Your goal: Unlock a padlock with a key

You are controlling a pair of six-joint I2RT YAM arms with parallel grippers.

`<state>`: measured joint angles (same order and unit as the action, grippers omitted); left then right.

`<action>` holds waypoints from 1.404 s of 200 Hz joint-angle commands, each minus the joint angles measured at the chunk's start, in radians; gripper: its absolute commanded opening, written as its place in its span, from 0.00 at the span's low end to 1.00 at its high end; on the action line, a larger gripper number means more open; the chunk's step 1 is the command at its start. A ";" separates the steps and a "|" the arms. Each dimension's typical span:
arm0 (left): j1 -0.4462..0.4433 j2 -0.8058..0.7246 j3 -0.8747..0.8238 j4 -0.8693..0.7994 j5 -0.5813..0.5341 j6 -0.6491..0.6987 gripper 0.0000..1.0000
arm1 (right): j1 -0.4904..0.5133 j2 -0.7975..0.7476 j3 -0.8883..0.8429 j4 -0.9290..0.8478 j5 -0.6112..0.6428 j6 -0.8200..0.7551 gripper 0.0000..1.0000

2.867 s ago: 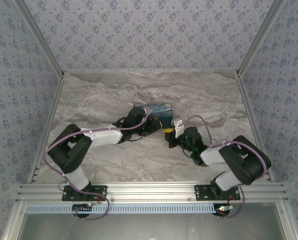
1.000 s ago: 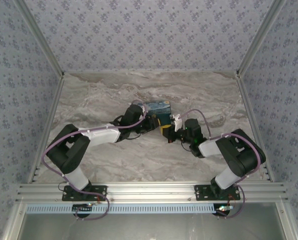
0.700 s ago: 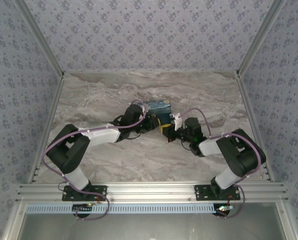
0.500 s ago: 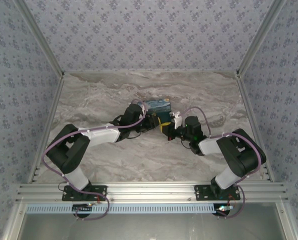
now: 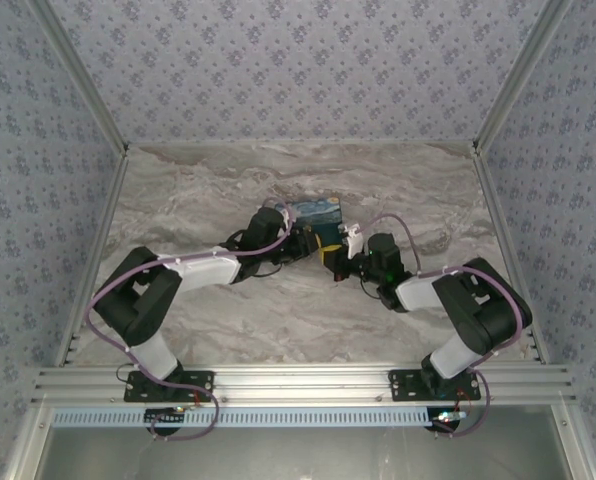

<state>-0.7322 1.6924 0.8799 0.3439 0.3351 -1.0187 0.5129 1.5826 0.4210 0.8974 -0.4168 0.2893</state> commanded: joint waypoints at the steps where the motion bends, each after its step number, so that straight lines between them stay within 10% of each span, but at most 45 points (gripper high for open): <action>1: -0.019 0.040 -0.009 -0.025 0.104 0.020 0.24 | 0.036 0.033 -0.008 0.166 0.072 0.035 0.00; 147: 0.051 -0.115 -0.093 -0.085 0.070 0.074 0.65 | 0.128 0.136 -0.018 0.165 0.190 0.134 0.00; 281: 0.140 -0.620 -0.358 0.155 -0.140 0.289 0.72 | 0.202 0.110 -0.003 0.113 0.250 0.266 0.00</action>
<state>-0.6003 1.1675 0.5655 0.4702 0.2924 -0.8139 0.6979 1.7191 0.3965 0.9974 -0.2005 0.5110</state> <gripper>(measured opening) 0.694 0.061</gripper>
